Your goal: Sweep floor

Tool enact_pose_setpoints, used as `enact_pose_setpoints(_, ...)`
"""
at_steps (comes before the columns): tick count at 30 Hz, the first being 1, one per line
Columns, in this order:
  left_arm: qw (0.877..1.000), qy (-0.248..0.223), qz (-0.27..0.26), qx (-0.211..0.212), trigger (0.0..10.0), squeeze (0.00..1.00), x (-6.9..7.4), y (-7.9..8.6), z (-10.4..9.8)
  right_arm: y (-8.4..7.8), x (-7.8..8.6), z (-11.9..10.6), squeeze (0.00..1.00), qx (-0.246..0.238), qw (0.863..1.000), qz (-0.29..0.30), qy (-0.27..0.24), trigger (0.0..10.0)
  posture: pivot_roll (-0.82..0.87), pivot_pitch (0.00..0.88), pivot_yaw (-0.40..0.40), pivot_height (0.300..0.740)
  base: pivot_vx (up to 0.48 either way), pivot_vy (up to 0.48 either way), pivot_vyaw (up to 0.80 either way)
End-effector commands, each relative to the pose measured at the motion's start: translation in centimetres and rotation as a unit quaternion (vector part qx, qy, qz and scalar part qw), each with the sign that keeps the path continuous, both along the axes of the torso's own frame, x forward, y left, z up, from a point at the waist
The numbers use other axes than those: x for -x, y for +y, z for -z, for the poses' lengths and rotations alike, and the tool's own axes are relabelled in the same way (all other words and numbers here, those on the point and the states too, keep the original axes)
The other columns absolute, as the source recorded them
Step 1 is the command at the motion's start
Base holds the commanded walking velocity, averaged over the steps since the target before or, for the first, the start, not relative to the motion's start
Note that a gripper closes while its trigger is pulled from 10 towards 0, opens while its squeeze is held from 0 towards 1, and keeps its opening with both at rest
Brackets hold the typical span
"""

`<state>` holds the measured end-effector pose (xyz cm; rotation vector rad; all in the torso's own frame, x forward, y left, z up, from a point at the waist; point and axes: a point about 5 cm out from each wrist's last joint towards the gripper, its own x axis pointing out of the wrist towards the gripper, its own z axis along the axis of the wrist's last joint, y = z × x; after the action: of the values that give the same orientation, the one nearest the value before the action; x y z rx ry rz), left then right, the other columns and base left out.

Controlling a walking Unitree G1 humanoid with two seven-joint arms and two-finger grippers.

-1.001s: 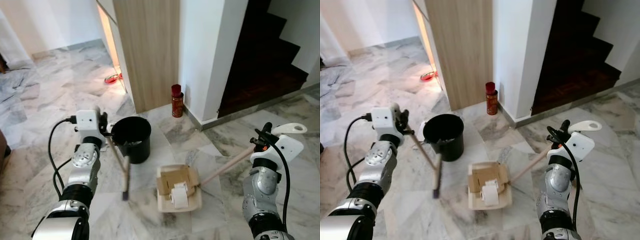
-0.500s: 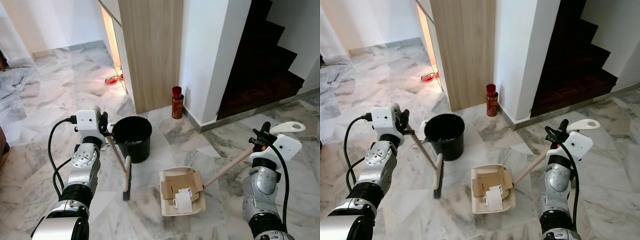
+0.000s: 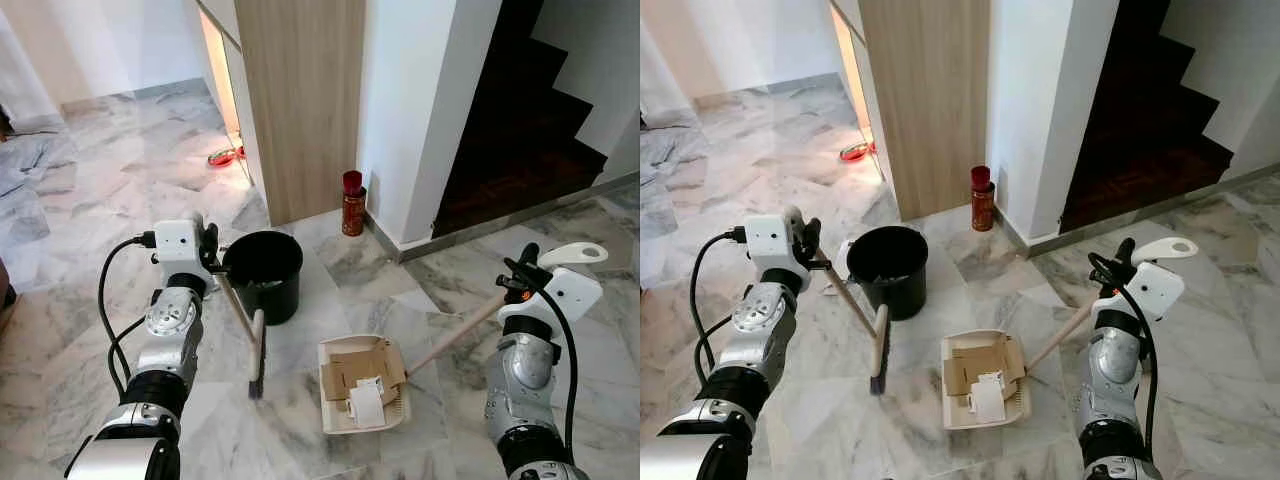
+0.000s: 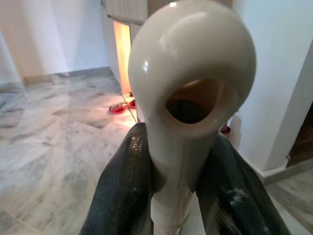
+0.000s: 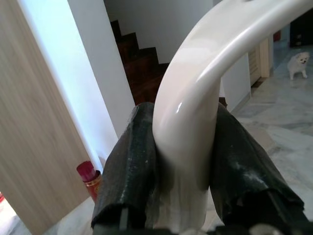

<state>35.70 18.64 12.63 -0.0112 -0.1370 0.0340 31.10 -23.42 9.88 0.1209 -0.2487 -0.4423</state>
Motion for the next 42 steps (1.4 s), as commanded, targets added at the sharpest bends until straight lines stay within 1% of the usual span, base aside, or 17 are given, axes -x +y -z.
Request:
enact_pose_setpoints(1, 1.0, -0.029, 0.002, -0.001, 10.0, 0.0, -0.15, 0.09, -1.33, 0.34, -0.66, -1.26, 0.0, -0.009, 1.0, -0.004, -0.027, 10.0, 0.01, 0.018, 0.056, 0.74, 0.0, 0.274, 0.0)
enact_pose_setpoints(24, 1.0, -0.024, 0.013, -0.001, 10.0, 0.0, -0.41, -0.6, -1.36, 0.69, -0.77, -1.13, 0.0, -0.02, 0.999, -0.011, -0.027, 10.0, 0.0, 0.0, 0.064, 0.74, 0.0, 0.342, 0.0)
enact_pose_setpoints(35, 1.0, -0.022, 0.012, -0.003, 10.0, 0.0, -0.33, -0.38, -1.3, 0.69, -0.83, -0.89, 0.0, -0.038, 0.999, -0.012, -0.022, 10.0, 0.01, 0.001, 0.064, 0.74, 0.0, 0.342, 0.0)
enact_pose_setpoints(40, 1.0, -0.021, 0.01, -0.004, 10.0, 0.0, -0.32, -0.3, -1.3, 0.74, -0.87, -0.8, 0.0, -0.04, 0.999, -0.014, -0.019, 10.0, 0.01, 0.006, 0.063, 0.74, 0.0, 0.344, -0.74)
enact_pose_setpoints(42, 1.0, -0.021, 0.01, -0.004, 10.0, 0.0, -0.32, -0.31, -1.31, 0.76, -0.87, -0.83, 0.0, -0.04, 0.999, -0.014, -0.021, 10.0, 0.01, 0.008, 0.063, 0.74, 0.0, 0.337, 0.0)
